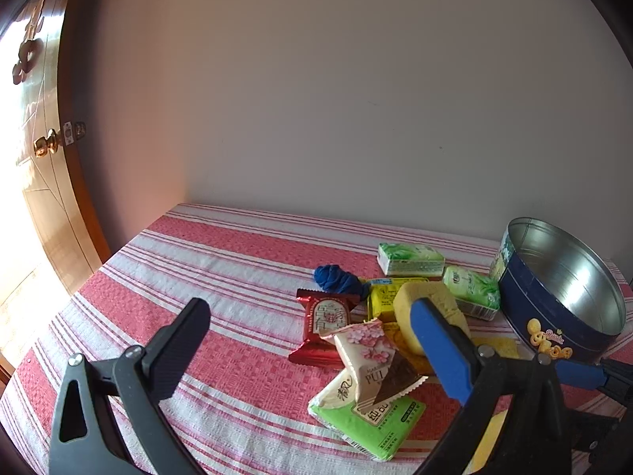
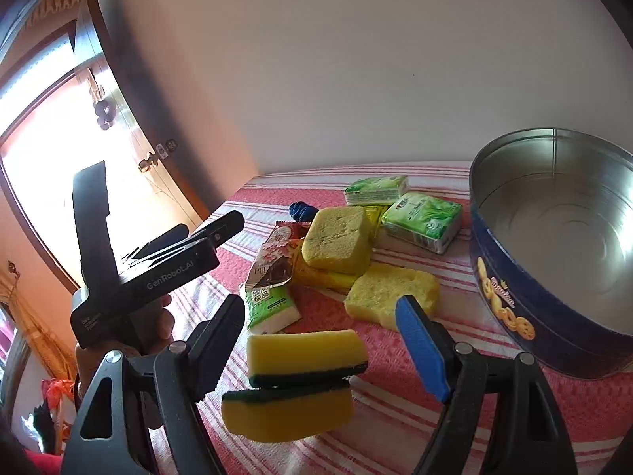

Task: Organize objects
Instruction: 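Grasp the yellow sponge with green scouring pad using the right gripper, then grasp the yellow sponge with the left gripper while the right gripper holds its sponge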

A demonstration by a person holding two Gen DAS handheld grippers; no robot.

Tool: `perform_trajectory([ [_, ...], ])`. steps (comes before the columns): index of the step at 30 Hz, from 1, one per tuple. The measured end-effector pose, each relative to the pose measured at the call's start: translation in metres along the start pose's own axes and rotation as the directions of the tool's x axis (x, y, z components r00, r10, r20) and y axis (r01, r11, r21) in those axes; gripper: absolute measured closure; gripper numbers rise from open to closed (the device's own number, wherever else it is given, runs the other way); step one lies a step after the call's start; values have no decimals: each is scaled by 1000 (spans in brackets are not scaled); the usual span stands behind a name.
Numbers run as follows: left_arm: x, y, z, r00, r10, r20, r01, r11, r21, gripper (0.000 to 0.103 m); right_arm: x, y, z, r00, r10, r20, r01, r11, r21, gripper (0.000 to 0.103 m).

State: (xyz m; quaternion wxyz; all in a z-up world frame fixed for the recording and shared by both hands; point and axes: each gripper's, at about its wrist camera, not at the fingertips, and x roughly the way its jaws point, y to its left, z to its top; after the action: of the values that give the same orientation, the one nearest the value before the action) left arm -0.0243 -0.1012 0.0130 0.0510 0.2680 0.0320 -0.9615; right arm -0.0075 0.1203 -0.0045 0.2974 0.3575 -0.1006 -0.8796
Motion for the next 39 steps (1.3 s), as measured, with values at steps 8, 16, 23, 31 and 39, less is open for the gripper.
perform_trajectory([
  [8, -4, -3, 1, 999, -39, 8, 38, 999, 13, 1, -11, 14, -14, 994, -107, -8, 106, 986, -126, 22],
  [16, -18, -36, -8, 956, -293, -10, 292, 949, 118, 1, -40, -36, 6, 988, -118, 94, 108, 988, 108, 23],
  [23, -53, -60, -27, 912, -399, -92, 409, 897, 166, 1, -62, -40, 10, 949, -265, 172, 250, 963, 101, 23],
  [31, -79, -86, -45, 888, -412, -207, 455, 852, 258, 1, -89, -49, -32, 956, -276, 99, 266, 958, 106, 23],
  [39, -88, -128, -59, 880, -380, -286, 465, 814, 348, 3, -135, -44, -82, 956, -291, 38, 286, 953, 98, 23],
])
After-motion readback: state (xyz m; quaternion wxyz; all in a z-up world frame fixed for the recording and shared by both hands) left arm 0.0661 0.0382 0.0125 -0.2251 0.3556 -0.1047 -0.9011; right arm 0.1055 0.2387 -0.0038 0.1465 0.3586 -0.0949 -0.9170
